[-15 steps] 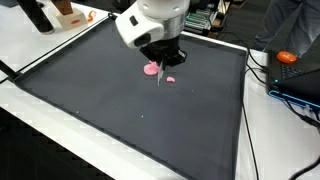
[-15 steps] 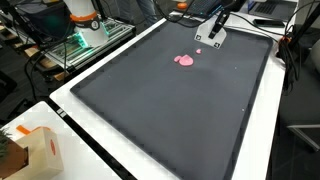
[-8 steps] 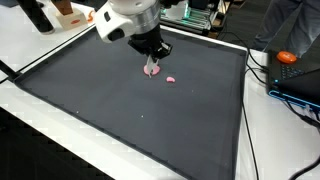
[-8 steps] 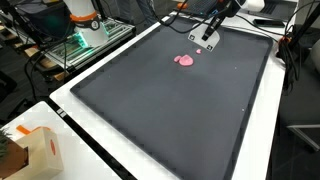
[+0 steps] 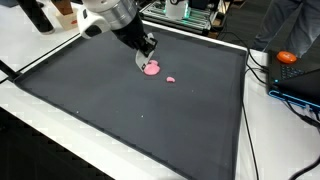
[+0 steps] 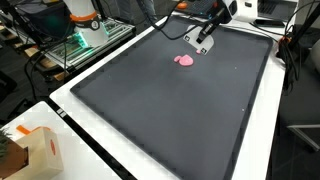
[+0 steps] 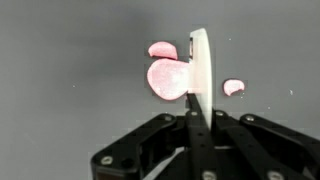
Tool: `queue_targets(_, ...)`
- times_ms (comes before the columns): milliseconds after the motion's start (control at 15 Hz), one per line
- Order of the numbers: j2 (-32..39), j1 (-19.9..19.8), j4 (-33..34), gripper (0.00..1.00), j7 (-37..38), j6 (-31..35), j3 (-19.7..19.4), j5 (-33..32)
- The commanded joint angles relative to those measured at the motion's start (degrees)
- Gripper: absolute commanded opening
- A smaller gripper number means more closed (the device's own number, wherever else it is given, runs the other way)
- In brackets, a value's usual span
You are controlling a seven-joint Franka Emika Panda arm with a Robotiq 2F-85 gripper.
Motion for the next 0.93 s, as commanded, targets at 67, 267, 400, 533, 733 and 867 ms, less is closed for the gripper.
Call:
queue_targets(67,-1.24,-3.43,-2.93,0.01,-2.82,0.48,-0.62,4.65)
queue_targets(267,-2.21,-5.59,-4.89,0.01,-5.31,1.54,-0.98,6.83)
queue_targets(400,-2.87,-6.92,-6.28,0.01,-7.80,2.05,-1.05,7.93)
queue_targets(533,-3.57,-7.96,-7.61,0.01,-10.32,2.74,-1.15,8.58)
queue_targets(733,-5.04,-9.04,-10.34,0.01,-14.28,5.02,-1.26,8.45)
queue_targets(867,-6.31,-9.65,-12.72,0.01,-17.21,7.53,-1.17,8.38)
